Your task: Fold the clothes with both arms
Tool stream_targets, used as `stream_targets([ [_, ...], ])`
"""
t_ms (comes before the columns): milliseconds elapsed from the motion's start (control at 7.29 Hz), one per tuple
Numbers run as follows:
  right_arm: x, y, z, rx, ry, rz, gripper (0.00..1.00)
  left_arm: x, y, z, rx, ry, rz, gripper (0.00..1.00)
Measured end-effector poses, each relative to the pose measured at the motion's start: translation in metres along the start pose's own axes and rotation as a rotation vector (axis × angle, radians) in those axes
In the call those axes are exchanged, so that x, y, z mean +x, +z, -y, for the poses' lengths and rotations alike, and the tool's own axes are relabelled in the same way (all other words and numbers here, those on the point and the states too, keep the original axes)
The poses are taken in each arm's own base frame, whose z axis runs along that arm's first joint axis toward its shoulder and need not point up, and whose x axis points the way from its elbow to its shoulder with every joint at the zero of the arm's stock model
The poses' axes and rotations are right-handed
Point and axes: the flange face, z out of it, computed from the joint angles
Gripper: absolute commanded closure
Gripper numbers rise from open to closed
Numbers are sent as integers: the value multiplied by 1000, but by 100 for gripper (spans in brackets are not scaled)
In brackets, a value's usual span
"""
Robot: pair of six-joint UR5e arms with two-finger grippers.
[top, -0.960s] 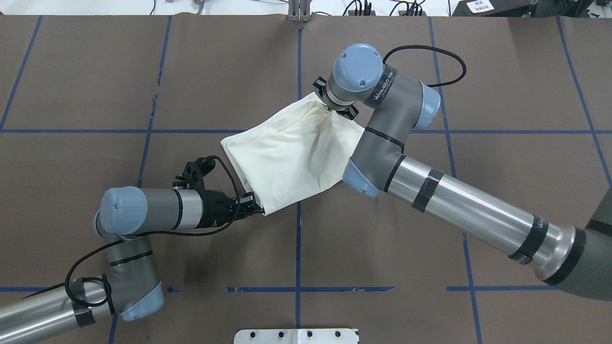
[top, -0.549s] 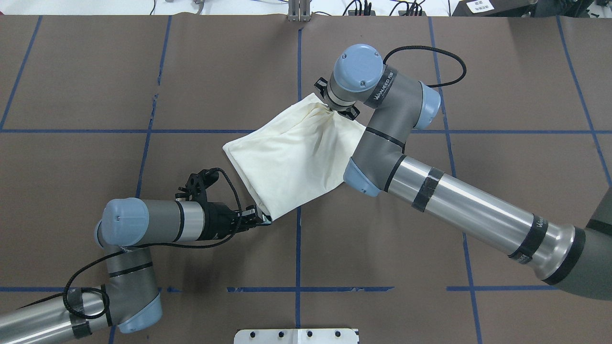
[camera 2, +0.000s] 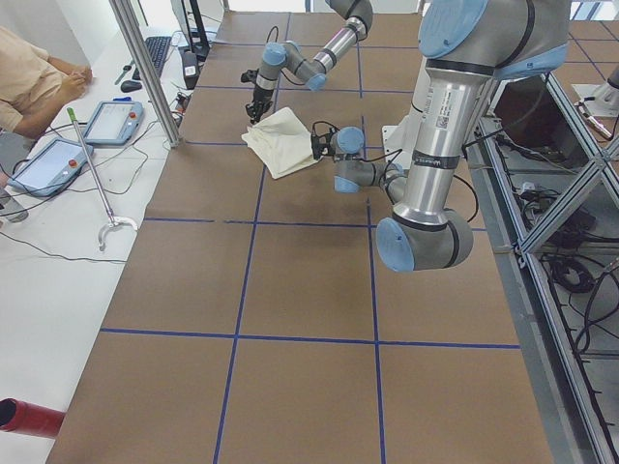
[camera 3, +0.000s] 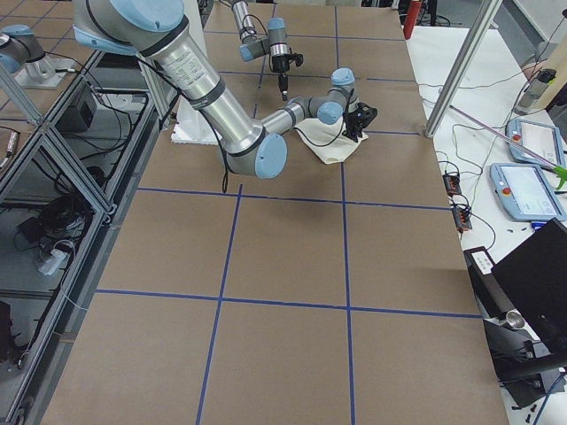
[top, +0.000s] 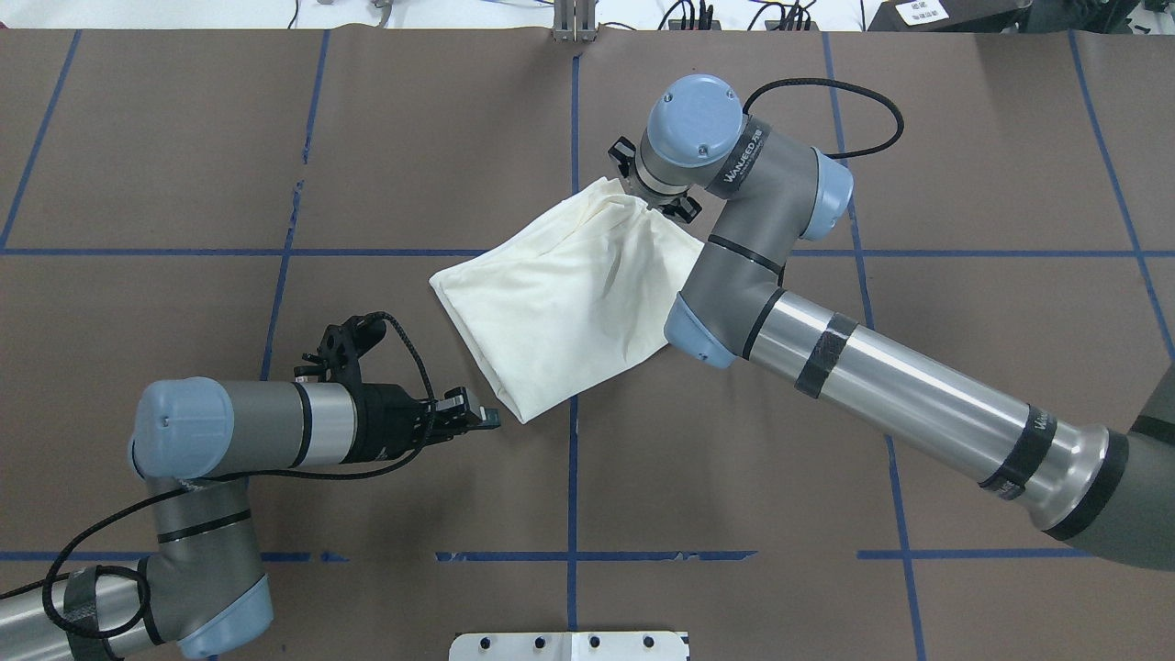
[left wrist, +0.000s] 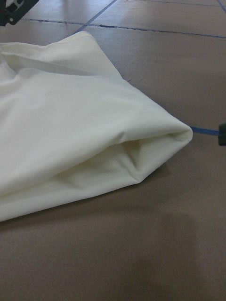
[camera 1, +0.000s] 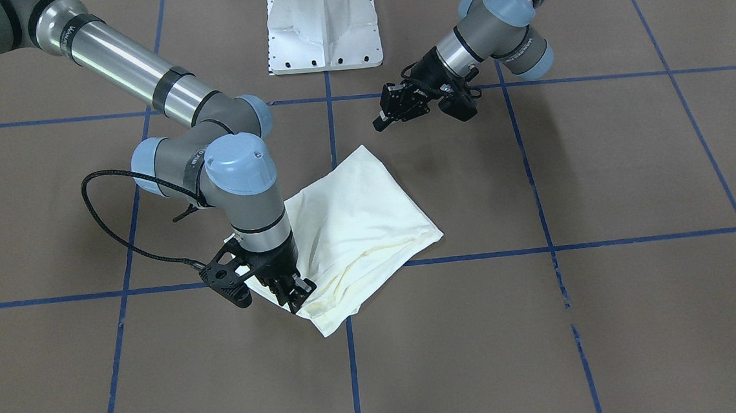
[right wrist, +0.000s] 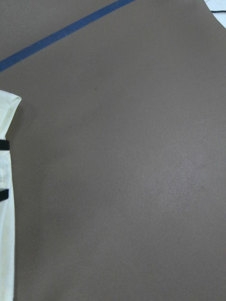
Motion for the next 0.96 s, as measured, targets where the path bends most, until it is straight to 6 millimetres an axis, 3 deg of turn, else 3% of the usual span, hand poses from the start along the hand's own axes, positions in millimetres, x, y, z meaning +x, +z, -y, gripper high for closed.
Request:
stream_targets([
  [274,-9,-20,41,-51,-23,5,0,37,23,21,73,-14,69,100],
  [411,-8,-27,55,-84,-33,5,0,37,41,27,90,-20,102,100],
  [686,-3,-34,62,-106,-49,11,0,25,64,34,104,-26,151,100],
  [960,-2,-35,62,-109,-51,14,0,6,61,39,109,-23,180,100],
])
